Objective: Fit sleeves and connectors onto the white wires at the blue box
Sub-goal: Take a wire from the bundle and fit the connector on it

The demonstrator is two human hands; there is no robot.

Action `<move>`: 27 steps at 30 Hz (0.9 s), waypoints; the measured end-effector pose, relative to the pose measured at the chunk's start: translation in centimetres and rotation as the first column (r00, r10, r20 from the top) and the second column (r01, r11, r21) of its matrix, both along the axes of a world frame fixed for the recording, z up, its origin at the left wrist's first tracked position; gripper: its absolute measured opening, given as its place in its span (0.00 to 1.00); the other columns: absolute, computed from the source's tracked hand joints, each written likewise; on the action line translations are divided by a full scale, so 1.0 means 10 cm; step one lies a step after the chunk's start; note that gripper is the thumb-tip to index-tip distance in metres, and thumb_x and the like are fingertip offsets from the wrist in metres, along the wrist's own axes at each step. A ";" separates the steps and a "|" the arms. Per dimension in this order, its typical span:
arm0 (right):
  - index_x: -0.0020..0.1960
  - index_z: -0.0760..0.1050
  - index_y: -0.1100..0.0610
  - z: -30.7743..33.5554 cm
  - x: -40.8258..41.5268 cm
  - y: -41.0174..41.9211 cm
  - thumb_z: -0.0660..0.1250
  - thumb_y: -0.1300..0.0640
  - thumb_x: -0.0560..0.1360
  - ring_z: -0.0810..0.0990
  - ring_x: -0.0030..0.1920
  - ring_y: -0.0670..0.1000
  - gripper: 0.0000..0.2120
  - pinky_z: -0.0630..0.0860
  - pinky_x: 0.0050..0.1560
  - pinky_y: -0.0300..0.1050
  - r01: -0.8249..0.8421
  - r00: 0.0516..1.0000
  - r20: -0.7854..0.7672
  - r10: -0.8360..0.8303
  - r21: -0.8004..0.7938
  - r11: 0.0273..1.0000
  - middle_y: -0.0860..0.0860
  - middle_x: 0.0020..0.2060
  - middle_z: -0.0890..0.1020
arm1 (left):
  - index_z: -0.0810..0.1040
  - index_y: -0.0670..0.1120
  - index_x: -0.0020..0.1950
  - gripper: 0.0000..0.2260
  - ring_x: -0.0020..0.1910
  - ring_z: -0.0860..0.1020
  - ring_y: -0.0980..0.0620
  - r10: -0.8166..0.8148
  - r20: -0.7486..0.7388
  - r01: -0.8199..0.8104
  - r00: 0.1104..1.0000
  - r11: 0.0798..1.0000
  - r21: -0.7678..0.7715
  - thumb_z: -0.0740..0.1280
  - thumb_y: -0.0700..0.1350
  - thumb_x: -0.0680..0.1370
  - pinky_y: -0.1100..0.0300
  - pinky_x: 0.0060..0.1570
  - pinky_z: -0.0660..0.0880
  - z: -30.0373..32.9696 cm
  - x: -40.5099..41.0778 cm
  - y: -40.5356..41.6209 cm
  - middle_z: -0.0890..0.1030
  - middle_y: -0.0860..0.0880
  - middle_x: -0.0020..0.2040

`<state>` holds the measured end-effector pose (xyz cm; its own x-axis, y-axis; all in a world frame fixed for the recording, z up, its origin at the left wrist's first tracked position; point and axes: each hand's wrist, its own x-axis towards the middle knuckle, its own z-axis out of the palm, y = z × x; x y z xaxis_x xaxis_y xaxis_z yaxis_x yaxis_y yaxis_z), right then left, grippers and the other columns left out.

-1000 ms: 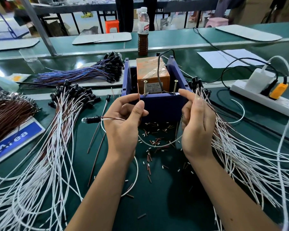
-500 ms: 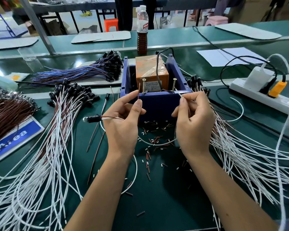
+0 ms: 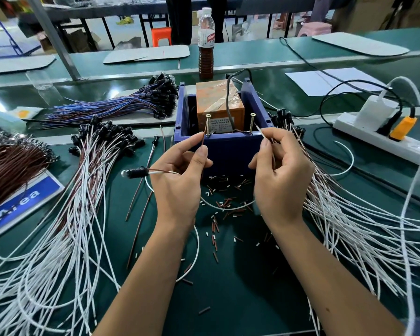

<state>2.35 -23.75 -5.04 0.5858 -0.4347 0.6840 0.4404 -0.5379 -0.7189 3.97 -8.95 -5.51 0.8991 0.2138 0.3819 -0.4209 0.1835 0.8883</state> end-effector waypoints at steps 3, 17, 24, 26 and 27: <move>0.58 0.81 0.59 0.00 0.01 0.00 0.63 0.63 0.84 0.82 0.34 0.47 0.09 0.77 0.37 0.39 0.003 1.000 0.009 -0.003 -0.014 1.000 0.46 0.32 0.81 | 0.86 0.48 0.58 0.10 0.39 0.81 0.51 -0.006 -0.007 0.006 1.000 1.000 -0.012 0.72 0.38 0.79 0.59 0.48 0.77 0.00 0.00 0.00 0.81 0.50 0.35; 0.59 0.82 0.60 -0.01 0.00 0.00 0.63 0.63 0.85 0.81 0.34 0.46 0.09 0.75 0.39 0.35 -0.007 1.000 0.021 0.008 -0.039 0.999 0.47 0.33 0.81 | 0.86 0.48 0.56 0.10 0.37 0.80 0.53 -0.009 -0.013 0.009 1.000 1.000 -0.026 0.71 0.38 0.78 0.57 0.47 0.78 0.02 -0.01 -0.01 0.82 0.51 0.35; 0.59 0.82 0.61 0.00 0.00 0.00 0.63 0.64 0.84 0.81 0.34 0.45 0.09 0.73 0.38 0.34 -0.018 1.000 0.019 0.018 -0.023 1.000 0.47 0.32 0.81 | 0.86 0.50 0.56 0.10 0.37 0.81 0.53 -0.014 -0.016 0.013 1.000 0.999 -0.042 0.72 0.38 0.78 0.62 0.45 0.77 0.02 -0.01 -0.02 0.82 0.49 0.35; 0.59 0.82 0.60 0.00 -0.01 0.01 0.63 0.64 0.84 0.81 0.34 0.46 0.09 0.74 0.38 0.36 -0.018 1.000 0.017 0.018 -0.024 1.000 0.48 0.33 0.81 | 0.86 0.51 0.55 0.10 0.37 0.81 0.53 -0.015 -0.013 0.015 1.000 0.999 -0.039 0.72 0.39 0.77 0.63 0.44 0.77 0.02 -0.01 -0.02 0.82 0.50 0.35; 0.59 0.82 0.60 0.00 -0.01 0.01 0.63 0.64 0.84 0.81 0.34 0.46 0.09 0.75 0.38 0.37 -0.018 1.000 0.018 0.019 -0.025 1.000 0.48 0.33 0.81 | 0.86 0.51 0.55 0.10 0.37 0.81 0.53 -0.015 -0.011 0.015 1.000 0.999 -0.037 0.72 0.39 0.77 0.63 0.43 0.77 0.02 -0.01 -0.02 0.82 0.51 0.35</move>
